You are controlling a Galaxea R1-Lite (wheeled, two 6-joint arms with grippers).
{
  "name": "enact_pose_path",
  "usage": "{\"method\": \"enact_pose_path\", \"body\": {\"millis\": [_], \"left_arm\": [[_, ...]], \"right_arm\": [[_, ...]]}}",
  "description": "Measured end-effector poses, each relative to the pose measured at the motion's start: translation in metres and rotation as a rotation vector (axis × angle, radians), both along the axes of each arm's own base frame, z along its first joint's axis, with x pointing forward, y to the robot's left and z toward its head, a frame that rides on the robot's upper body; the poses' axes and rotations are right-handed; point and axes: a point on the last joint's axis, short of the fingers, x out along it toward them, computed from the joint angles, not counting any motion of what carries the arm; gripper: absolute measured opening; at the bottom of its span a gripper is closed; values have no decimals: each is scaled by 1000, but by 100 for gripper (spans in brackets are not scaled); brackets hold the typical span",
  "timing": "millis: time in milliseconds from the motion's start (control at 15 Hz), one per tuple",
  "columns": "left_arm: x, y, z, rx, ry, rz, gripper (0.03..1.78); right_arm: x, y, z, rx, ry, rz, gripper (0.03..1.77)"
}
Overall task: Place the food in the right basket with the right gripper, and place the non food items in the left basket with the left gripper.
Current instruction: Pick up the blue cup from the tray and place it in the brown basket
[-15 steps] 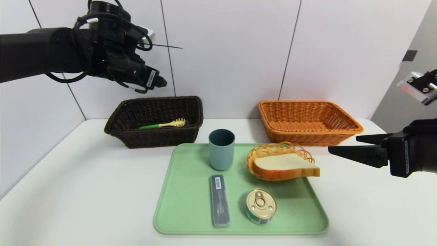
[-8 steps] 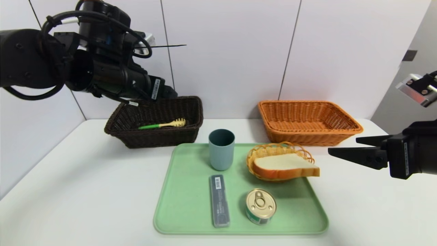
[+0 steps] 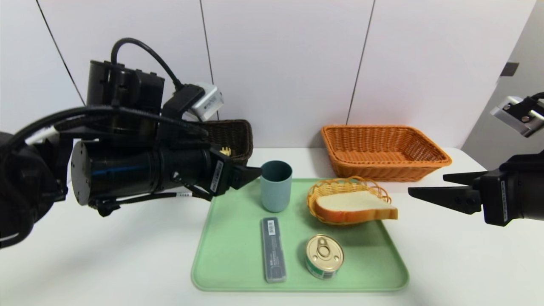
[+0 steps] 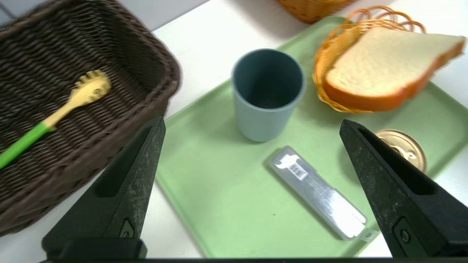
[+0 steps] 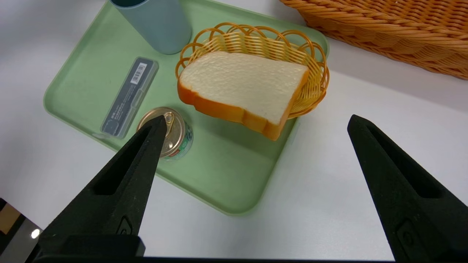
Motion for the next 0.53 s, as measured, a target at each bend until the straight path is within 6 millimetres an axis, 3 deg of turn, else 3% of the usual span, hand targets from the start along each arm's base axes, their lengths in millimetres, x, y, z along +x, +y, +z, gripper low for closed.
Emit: {"method": "enact_pose_path", "body": {"millis": [267, 533], "left_arm": [[-19, -5, -38, -42, -42, -162, 169], [-18, -9, -65, -73, -78, -208, 169]], "right_arm": [[0, 0, -2, -6, 6, -4, 171], [0, 0, -3, -9, 10, -3, 171]]}}
